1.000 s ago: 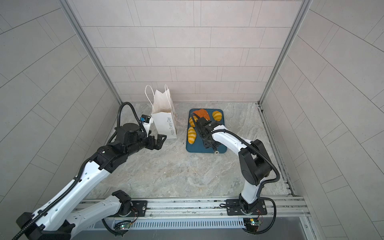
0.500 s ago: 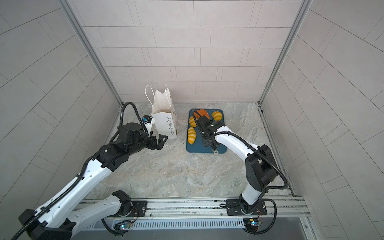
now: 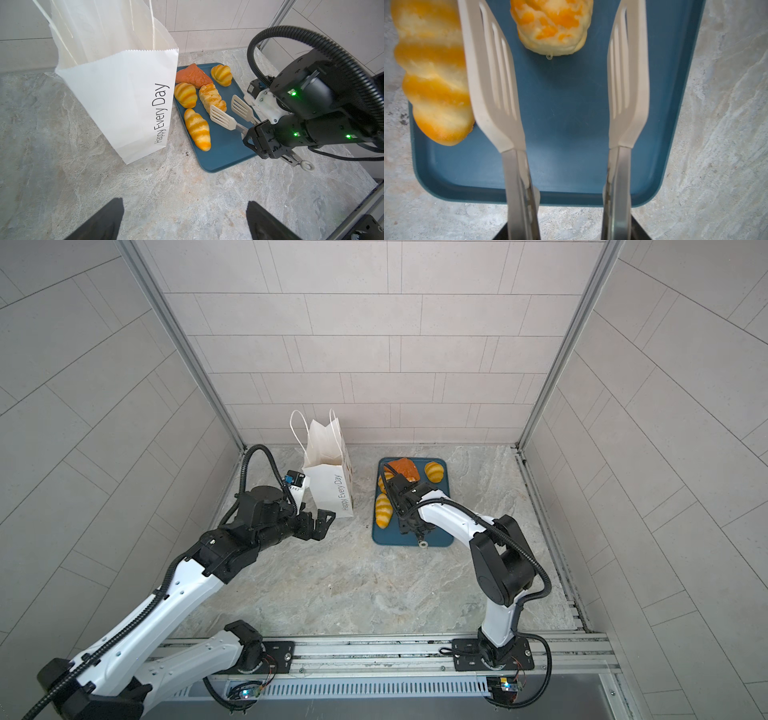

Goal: Place the fake bread into the paper bag
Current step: 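Lower the open tongs around the braided bun on the tray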

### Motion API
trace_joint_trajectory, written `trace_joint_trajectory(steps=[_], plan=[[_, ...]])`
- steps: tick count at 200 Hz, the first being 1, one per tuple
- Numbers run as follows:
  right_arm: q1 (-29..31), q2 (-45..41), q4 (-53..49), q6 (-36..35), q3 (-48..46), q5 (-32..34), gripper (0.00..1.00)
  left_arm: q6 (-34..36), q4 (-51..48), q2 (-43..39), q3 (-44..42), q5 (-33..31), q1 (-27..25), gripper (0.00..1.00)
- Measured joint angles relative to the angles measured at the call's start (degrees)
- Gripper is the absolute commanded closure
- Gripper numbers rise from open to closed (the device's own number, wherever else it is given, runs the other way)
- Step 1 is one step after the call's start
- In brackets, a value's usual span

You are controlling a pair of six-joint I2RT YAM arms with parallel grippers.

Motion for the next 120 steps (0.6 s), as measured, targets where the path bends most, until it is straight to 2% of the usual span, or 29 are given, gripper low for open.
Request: trace_joint_trajectory(steps=[62,120], plan=[[-0.3,3.6,1.0,1.2,3.1,0.4,0.39,0.0,0.0,-0.2,0.0,0.9,0.0,0.0],[-1.8,4.5,1.0,0.3,3.9,-0.2,0.49,0.2,0.0,1.9,0.0,2.6,-0.8,0.0]])
